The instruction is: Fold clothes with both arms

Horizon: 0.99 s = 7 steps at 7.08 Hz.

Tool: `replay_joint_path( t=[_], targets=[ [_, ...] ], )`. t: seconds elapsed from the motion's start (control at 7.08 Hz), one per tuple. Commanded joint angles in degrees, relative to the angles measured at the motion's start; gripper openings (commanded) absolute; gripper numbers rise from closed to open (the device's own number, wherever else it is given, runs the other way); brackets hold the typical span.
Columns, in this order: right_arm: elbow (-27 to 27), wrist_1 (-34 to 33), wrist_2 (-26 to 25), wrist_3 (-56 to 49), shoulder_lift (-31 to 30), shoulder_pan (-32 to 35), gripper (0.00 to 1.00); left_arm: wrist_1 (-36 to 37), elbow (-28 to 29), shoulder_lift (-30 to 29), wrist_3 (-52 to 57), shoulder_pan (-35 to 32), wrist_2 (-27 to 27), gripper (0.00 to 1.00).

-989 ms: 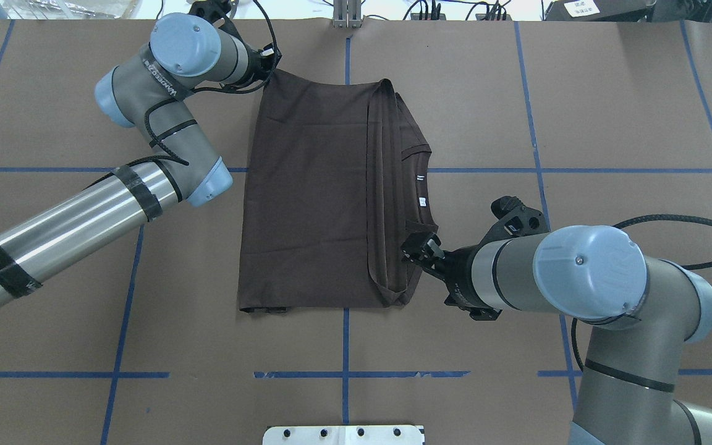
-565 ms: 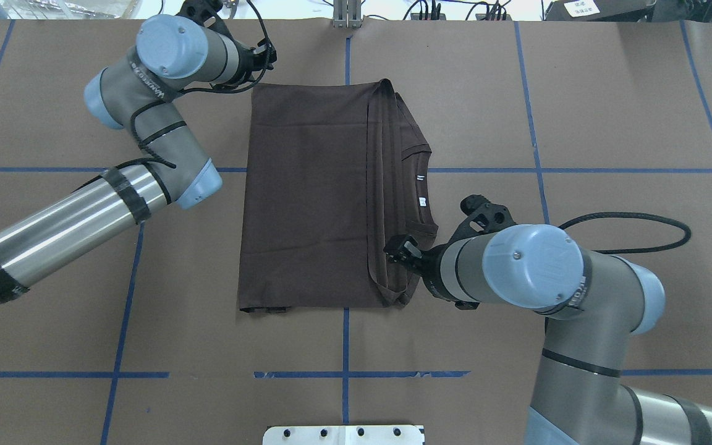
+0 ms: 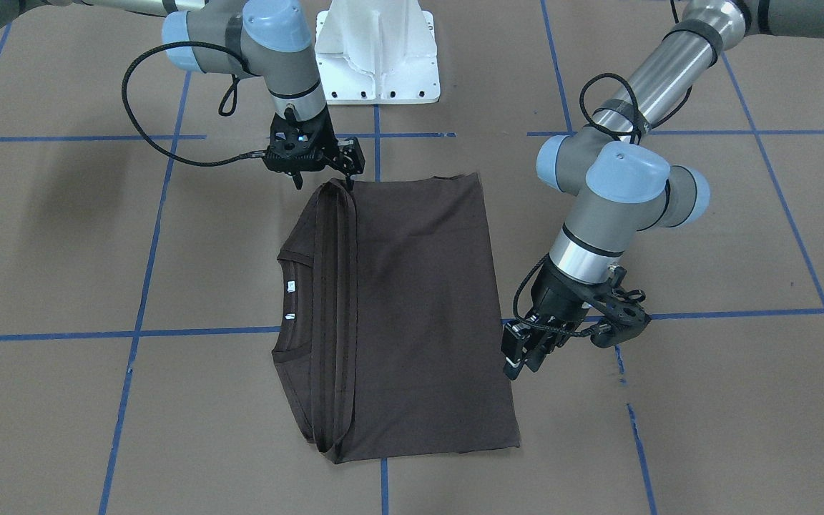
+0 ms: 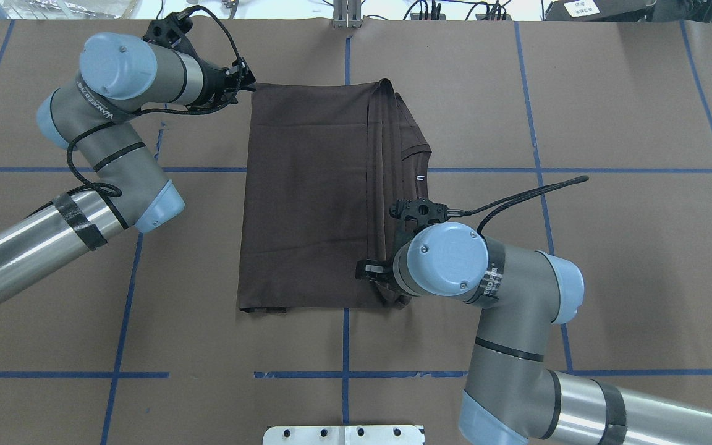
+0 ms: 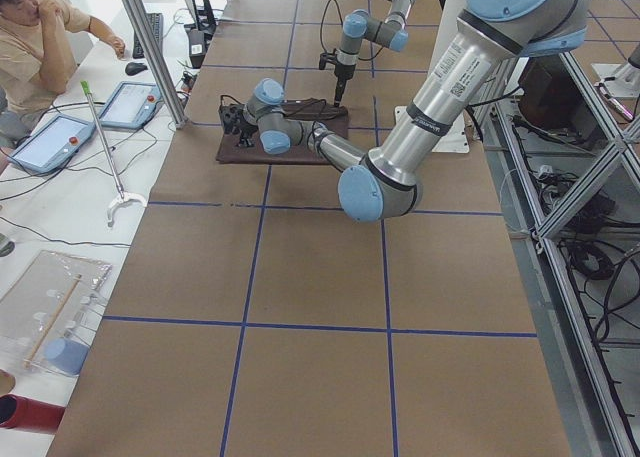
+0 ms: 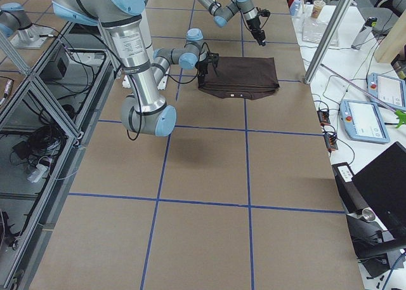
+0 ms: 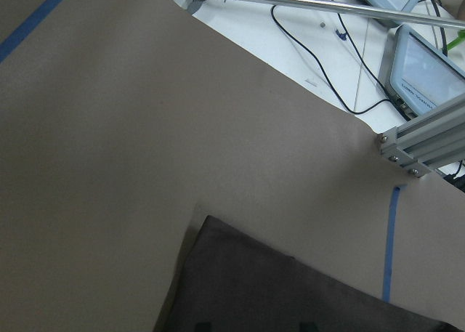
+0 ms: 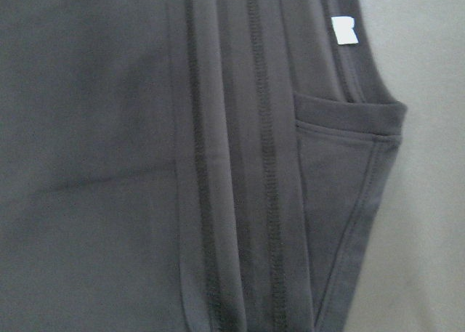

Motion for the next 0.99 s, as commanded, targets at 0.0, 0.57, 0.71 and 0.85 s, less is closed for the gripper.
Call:
replay_joint_path(
  t=[0.0, 0.57, 0.71, 0.85],
  targets=[
    [-4.6, -1.2, -0.1, -8.4, 3.8, -0.4, 1.0, 0.0, -0.1, 0.1, -1.4, 0.2, -0.1, 0.51],
    [-4.7, -5.8, -3.8, -14.4, 3.2, -2.7, 1.0, 0.4, -1.0, 0.4, -2.2, 0.2, -0.2, 0.51],
    [-4.7, -5.8, -3.9, -14.5, 2.9, -2.7, 1.0, 0.4, -1.1, 0.4, -2.2, 0.2, -0.2, 0.51],
    [-4.1, -5.8, -3.8, -15.6, 1.2, -2.0, 1.0, 0.4, -1.3, 0.5, -2.3, 0.2, -0.2, 0.51]
  ],
)
